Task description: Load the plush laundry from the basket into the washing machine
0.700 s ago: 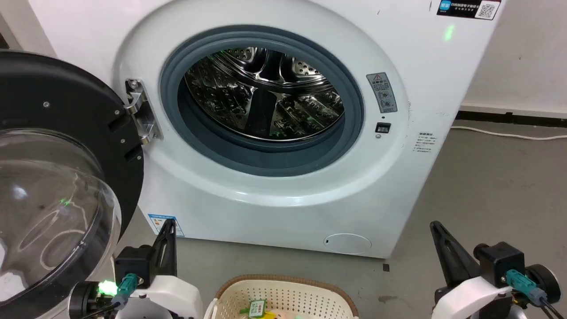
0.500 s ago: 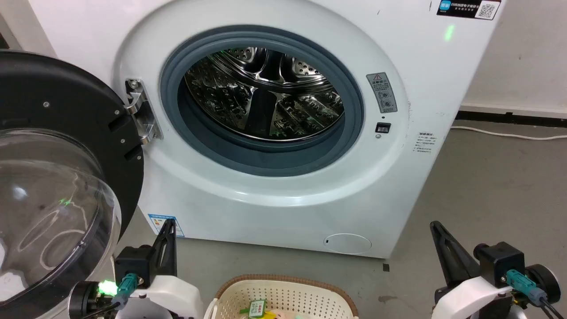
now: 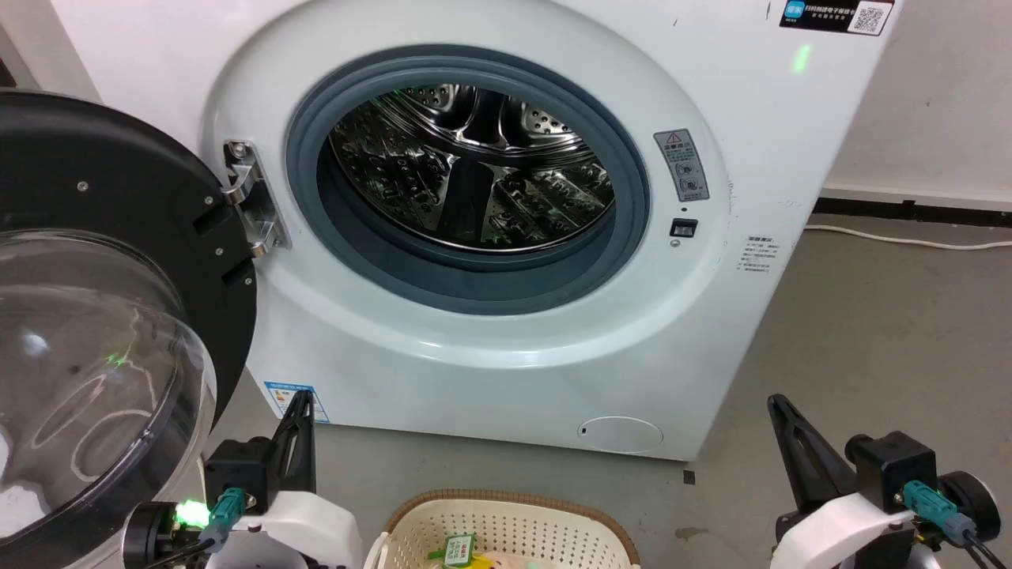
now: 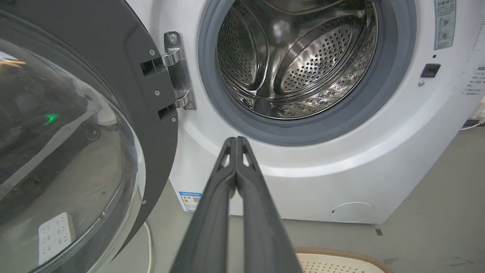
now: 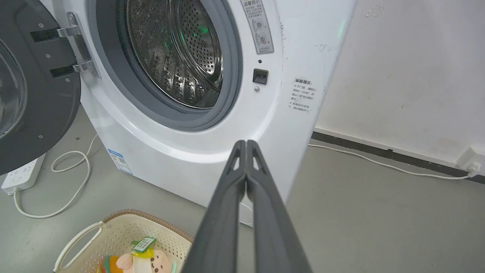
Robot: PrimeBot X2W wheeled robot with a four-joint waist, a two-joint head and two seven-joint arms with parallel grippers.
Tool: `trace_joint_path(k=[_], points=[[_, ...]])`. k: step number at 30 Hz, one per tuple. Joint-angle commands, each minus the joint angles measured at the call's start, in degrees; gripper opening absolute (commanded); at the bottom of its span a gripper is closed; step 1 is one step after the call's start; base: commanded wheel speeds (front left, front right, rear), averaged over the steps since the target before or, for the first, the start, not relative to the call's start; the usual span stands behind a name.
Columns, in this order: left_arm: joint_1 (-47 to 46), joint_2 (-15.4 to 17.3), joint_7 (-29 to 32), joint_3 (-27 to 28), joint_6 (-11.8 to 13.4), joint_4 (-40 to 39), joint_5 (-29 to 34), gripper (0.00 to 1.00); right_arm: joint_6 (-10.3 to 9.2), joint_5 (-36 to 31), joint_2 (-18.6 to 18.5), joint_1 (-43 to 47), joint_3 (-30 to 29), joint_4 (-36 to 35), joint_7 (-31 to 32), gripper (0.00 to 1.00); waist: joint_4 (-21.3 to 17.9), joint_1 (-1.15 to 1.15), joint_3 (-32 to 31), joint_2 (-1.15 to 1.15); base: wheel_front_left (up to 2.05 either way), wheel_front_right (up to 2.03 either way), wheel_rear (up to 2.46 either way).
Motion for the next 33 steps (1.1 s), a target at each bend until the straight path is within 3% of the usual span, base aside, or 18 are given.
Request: trace_joint_path(k=[1,9,10,33], points=[[0.0,0.0,0.0,0.2,-0.3,-0.2,0.1,0.00,-0.05,-0.4,0.0,-0.7,0.0,-0.2,0.1,0.00,0.0,0.00,0.0,0.00,0.00,0.00,0.00],[0.0,0.0,0.0,0.2,-0.3,-0.2,0.1,0.00,-0.05,-0.4,0.0,-0.7,0.0,-0.2,0.1,0.00,0.0,0.00,0.0,0.00,0.00,0.00,0.00],[0.0,0.0,0.0,0.0,0.0,0.0,0.0,1.00,0.00,0.0,0.0,0.0,0.0,0.0,0.0,1.00,0.0,0.00,0.0,0.00,0.00,0.00,0.00],[-1.2,0.0,-2.3,-2.2,0.7,1.4,-0.7,1.00,-0.01,2.0,0.0,-0.5,-1.2,-0.4,-2.2,1.00,-0.9,0.00,2.6,0.00,0.00,0.00,0.00]])
